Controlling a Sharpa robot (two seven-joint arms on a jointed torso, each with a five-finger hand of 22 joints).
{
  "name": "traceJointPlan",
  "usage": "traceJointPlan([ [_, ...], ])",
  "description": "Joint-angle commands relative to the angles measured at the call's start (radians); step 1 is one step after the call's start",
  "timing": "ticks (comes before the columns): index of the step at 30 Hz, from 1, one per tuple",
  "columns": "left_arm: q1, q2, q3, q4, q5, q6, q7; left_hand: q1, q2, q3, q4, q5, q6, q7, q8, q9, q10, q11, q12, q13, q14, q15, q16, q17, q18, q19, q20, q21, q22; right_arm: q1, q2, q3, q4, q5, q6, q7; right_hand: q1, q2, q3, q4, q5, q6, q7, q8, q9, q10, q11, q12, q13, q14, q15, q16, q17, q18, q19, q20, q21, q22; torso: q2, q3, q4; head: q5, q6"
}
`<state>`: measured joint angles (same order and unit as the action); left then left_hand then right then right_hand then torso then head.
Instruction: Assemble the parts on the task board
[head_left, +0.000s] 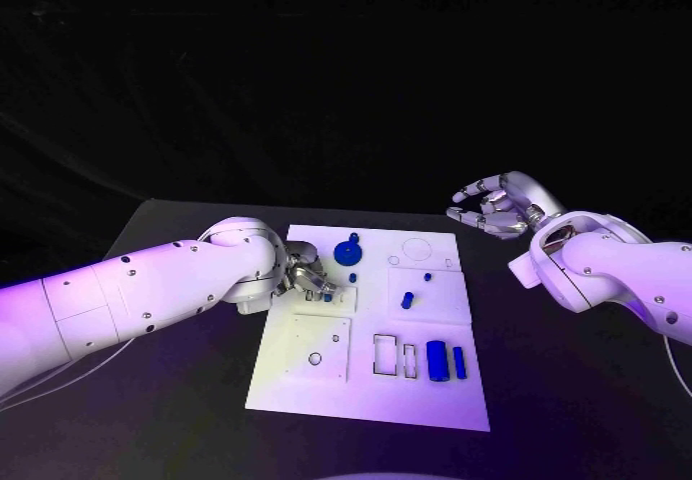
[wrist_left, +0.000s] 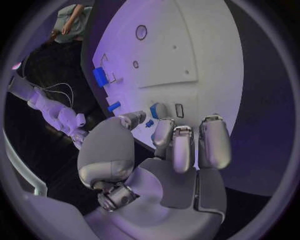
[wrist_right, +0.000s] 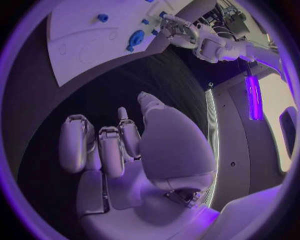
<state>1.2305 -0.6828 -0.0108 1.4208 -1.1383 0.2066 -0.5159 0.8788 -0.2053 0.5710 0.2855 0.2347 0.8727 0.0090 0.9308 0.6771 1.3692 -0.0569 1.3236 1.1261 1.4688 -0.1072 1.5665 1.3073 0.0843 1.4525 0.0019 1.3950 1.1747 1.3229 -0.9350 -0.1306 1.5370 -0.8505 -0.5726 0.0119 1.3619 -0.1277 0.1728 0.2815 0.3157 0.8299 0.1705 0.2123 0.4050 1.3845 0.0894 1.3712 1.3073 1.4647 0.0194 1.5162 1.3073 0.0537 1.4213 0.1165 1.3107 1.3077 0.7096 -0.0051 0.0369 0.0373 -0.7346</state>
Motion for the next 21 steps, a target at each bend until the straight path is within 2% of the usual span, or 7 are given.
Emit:
traceJointPlan([
  [1, 0.000, -0.005, 0.007, 0.011, 0.004, -0.028, 0.003, 0.004, -0.007, -0.011, 0.001, -0.004, 0.000, 0.002, -0.005, 0.001, -0.005, 0.000, -0.011, -0.012, 0.102, -0.006, 0.004, 0.264, -0.009, 0.000, -0.007, -0.007, -0.003, -0.001, 0.000, 0.000, 0.000, -0.003, 0.001, 0.008, -0.008, -0.001, 0.000, 0.005, -0.005, 0.004, 0.000, 0.006, 0.000, -0.003, -0.004, -0.004, 0.033, 0.069, -0.009, -0.003, 0.109, 0.012, -0.006, -0.001, -0.006, 0.094, 0.000, 0.0002, 0.0009, -0.001, 0.002],
  [7, 0.002, -0.026, 0.038, 0.031, 0.016, -0.052, 0.003, 0.027, -0.004, -0.038, 0.002, 0.001, -0.023, 0.009, -0.015, 0.002, -0.042, 0.006, -0.051, -0.075, 0.098, -0.002, -0.001, 0.248, -0.006, -0.008, -0.005, -0.018, -0.022, -0.002, -0.002, 0.000, -0.002, -0.003, 0.000, 0.008, -0.008, -0.001, 0.000, 0.005, -0.005, 0.004, 0.000, 0.006, 0.000, -0.003, -0.004, -0.004, 0.033, 0.069, -0.009, -0.003, 0.109, 0.012, -0.006, -0.001, -0.006, 0.094, 0.000, -0.0001, 0.0007, -0.004, 0.006],
  [10, 0.008, -0.038, 0.053, 0.038, 0.027, -0.060, 0.005, 0.064, -0.004, -0.058, 0.003, 0.004, -0.060, 0.026, -0.042, -0.007, -0.093, 0.020, -0.102, -0.155, 0.094, 0.010, -0.006, 0.235, -0.003, -0.016, 0.002, -0.031, -0.043, -0.002, -0.003, 0.000, -0.002, -0.003, 0.000, 0.007, -0.008, -0.001, 0.000, 0.005, -0.005, 0.004, 0.000, 0.006, 0.000, -0.003, -0.004, -0.004, 0.033, 0.069, -0.009, -0.003, 0.109, 0.012, -0.006, -0.001, -0.006, 0.094, -0.001, 0.0002, 0.0012, -0.004, 0.006],
  [15, 0.039, -0.052, 0.068, 0.021, 0.064, -0.065, 0.010, 0.138, -0.011, -0.087, 0.004, 0.008, -0.146, 0.075, -0.141, -0.066, -0.207, 0.063, -0.207, -0.312, 0.088, 0.045, -0.015, 0.214, 0.008, -0.044, 0.029, -0.072, -0.112, -0.002, -0.004, 0.000, -0.005, -0.003, 0.000, 0.007, -0.008, -0.001, 0.000, 0.005, -0.005, 0.004, 0.000, 0.006, 0.000, -0.003, -0.004, -0.004, 0.033, 0.069, -0.009, -0.003, 0.109, 0.012, -0.006, -0.001, -0.006, 0.094, 0.000, 0.0002, 0.0016, -0.004, 0.007],
  [18, 0.053, -0.051, 0.071, -0.004, 0.079, -0.066, 0.015, 0.163, -0.008, -0.100, 0.005, 0.007, -0.169, 0.094, -0.183, -0.098, -0.235, 0.080, -0.234, -0.354, 0.087, 0.061, -0.017, 0.210, 0.010, -0.047, 0.043, -0.078, -0.121, -0.002, -0.004, 0.000, -0.005, -0.003, 0.000, 0.007, -0.008, -0.001, 0.000, 0.005, -0.005, 0.004, 0.000, 0.006, 0.000, -0.003, -0.004, -0.004, 0.033, 0.069, -0.009, -0.003, 0.109, 0.012, -0.006, -0.001, -0.006, 0.094, 0.000, 0.0008, 0.0016, -0.003, 0.009],
  [20, 0.058, -0.047, 0.072, -0.022, 0.085, -0.068, 0.020, 0.193, -0.008, -0.111, 0.004, 0.008, -0.193, 0.110, -0.226, -0.132, -0.303, 0.095, -0.305, -0.455, 0.080, 0.073, -0.026, 0.188, 0.015, -0.057, 0.054, -0.093, -0.145, -0.002, -0.004, 0.000, -0.006, -0.003, 0.000, 0.007, -0.008, -0.001, 0.000, 0.005, -0.005, 0.004, 0.000, 0.006, 0.000, -0.003, -0.004, -0.004, 0.033, 0.069, -0.009, -0.003, 0.109, 0.012, -0.006, -0.001, -0.006, 0.094, 0.001, 0.0008, 0.0015, -0.001, 0.011],
  [21, 0.061, -0.044, 0.072, -0.035, 0.086, -0.069, 0.023, 0.200, -0.008, -0.114, 0.004, 0.008, -0.195, 0.113, -0.234, -0.140, -0.312, 0.097, -0.316, -0.471, 0.080, 0.075, -0.027, 0.186, 0.016, -0.058, 0.057, -0.095, -0.147, -0.002, -0.004, 0.000, -0.006, -0.003, 0.000, 0.007, -0.008, -0.001, 0.000, 0.005, -0.005, 0.004, 0.000, 0.006, 0.000, -0.003, -0.004, -0.004, 0.033, 0.069, -0.009, -0.003, 0.109, 0.012, -0.006, -0.001, -0.006, 0.094, 0.001, 0.0002, 0.0012, 0.000, 0.012],
])
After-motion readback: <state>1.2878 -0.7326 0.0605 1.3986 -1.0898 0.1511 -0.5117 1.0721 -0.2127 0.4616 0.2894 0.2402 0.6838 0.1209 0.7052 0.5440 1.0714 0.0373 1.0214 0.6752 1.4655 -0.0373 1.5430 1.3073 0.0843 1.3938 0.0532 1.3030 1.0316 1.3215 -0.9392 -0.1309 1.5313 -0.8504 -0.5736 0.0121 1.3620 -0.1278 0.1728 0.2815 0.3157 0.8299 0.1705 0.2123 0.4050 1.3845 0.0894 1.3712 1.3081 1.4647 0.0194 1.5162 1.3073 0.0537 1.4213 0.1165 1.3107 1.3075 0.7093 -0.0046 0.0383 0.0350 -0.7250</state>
